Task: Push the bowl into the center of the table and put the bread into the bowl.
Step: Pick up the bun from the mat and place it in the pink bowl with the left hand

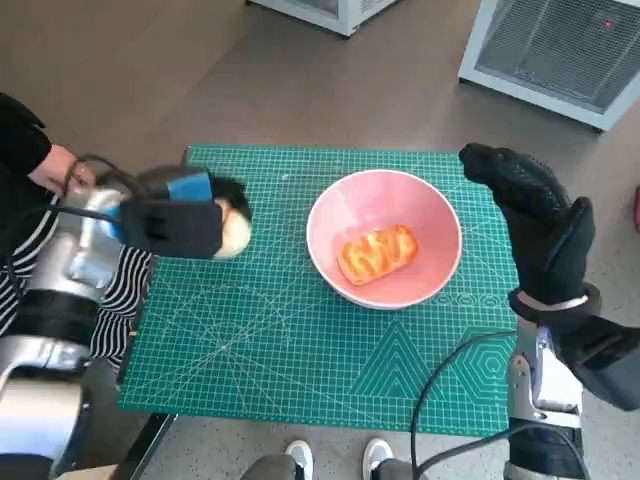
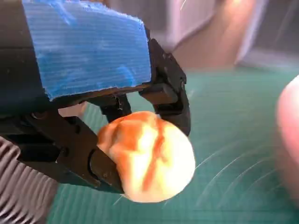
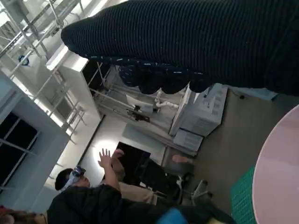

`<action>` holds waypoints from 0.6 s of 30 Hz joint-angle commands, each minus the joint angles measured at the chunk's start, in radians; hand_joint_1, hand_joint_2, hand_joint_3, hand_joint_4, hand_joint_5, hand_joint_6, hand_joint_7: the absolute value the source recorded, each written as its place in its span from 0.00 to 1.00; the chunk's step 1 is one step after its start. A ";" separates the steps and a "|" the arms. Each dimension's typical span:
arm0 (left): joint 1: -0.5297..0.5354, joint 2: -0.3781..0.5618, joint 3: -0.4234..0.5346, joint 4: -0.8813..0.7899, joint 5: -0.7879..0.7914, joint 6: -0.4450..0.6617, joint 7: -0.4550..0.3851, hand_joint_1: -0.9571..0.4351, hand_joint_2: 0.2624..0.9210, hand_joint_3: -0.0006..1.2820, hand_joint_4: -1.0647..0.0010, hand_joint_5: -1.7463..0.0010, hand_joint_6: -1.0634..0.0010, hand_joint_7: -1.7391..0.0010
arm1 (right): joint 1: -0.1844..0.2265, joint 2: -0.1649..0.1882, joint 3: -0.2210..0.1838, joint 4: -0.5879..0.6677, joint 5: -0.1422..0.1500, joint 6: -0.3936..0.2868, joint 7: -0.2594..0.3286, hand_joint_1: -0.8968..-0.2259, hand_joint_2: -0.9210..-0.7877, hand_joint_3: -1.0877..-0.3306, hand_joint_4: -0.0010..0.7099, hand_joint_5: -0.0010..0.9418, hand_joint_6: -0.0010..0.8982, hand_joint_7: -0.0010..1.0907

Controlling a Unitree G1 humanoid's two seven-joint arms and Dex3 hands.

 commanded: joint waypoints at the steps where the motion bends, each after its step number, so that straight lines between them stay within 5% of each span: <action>1: -0.031 -0.004 0.046 -0.128 -0.057 0.026 -0.032 0.69 0.99 0.03 0.33 0.34 0.36 0.36 | 0.009 0.007 0.001 0.014 0.008 0.008 0.004 0.30 0.00 0.56 0.27 0.00 0.12 0.37; 18: -0.219 -0.195 -0.019 -0.194 -0.046 0.077 -0.024 0.69 1.00 0.04 0.35 0.36 0.38 0.32 | 0.016 0.010 0.002 0.008 0.010 0.015 0.004 0.30 0.00 0.56 0.26 0.00 0.11 0.37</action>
